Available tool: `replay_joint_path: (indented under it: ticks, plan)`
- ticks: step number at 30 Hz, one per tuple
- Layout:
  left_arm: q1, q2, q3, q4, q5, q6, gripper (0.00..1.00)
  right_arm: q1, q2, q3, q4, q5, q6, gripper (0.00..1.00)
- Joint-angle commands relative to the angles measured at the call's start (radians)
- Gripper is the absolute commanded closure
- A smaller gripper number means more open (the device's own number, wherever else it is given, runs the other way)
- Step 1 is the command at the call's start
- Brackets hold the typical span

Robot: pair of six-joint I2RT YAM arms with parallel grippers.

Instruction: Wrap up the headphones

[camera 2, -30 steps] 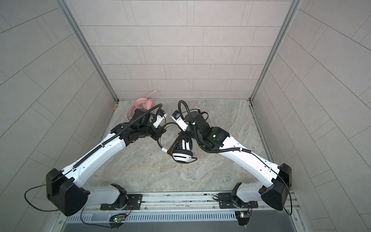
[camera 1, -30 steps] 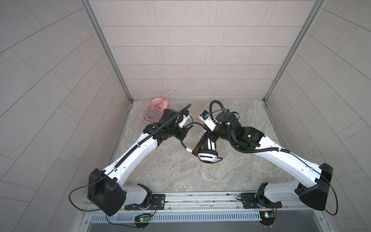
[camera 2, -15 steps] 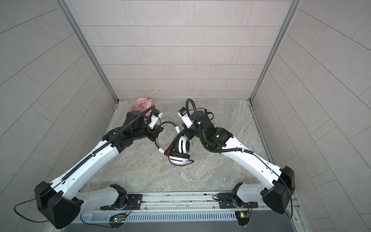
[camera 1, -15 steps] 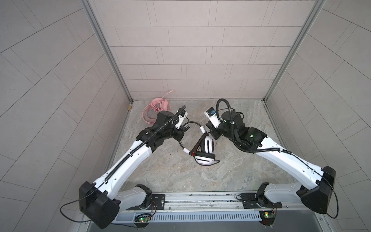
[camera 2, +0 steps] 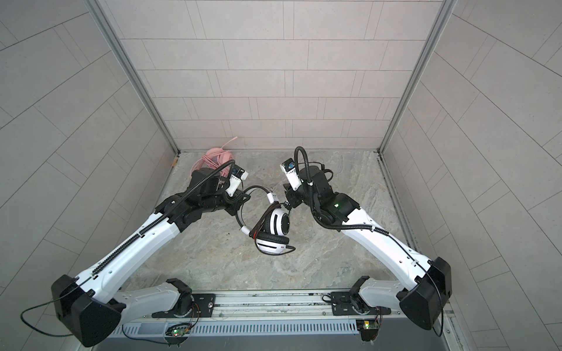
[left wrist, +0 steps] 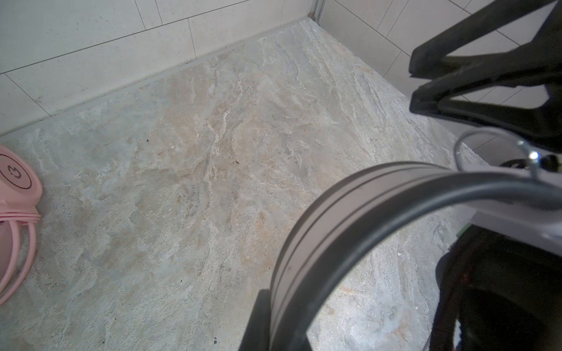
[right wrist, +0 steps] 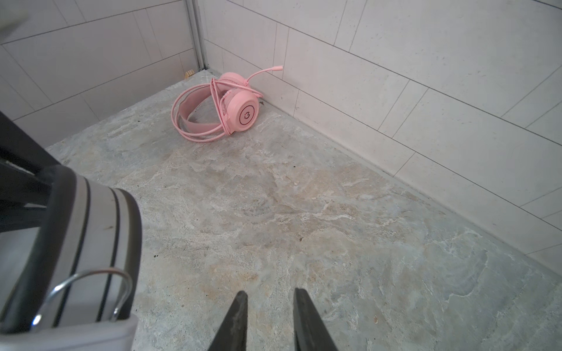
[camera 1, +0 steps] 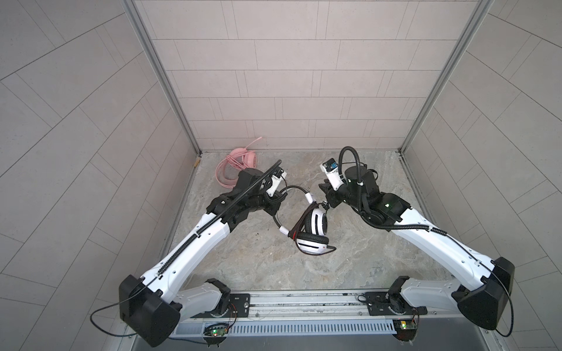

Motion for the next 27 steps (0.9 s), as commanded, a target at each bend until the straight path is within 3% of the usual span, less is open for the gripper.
replay_joint_path:
  ticks: [1,7,12,19,23,27]
  plan:
    - [0.001,0.016,0.047,0.025,-0.005,-0.066,1.0,-0.034,-0.029,-0.017,0.031,0.029,0.054,0.71]
    - [0.022,0.067,0.048,0.028,-0.068,-0.15,1.0,-0.105,-0.022,-0.07,0.038,0.095,0.095,0.7]
    - [0.069,0.145,0.054,0.046,-0.134,-0.316,1.0,-0.13,0.054,-0.133,0.06,0.206,0.105,0.7]
    - [0.182,0.29,0.072,0.069,-0.167,-0.609,1.0,-0.136,0.139,-0.243,0.182,0.142,0.195,0.7]
    - [0.189,0.371,0.099,0.094,-0.234,-0.716,1.0,-0.132,0.155,-0.33,0.286,0.076,0.264,0.7]
    - [0.185,0.458,0.17,0.093,-0.258,-0.809,1.0,-0.131,0.15,-0.415,0.368,0.099,0.27,0.69]
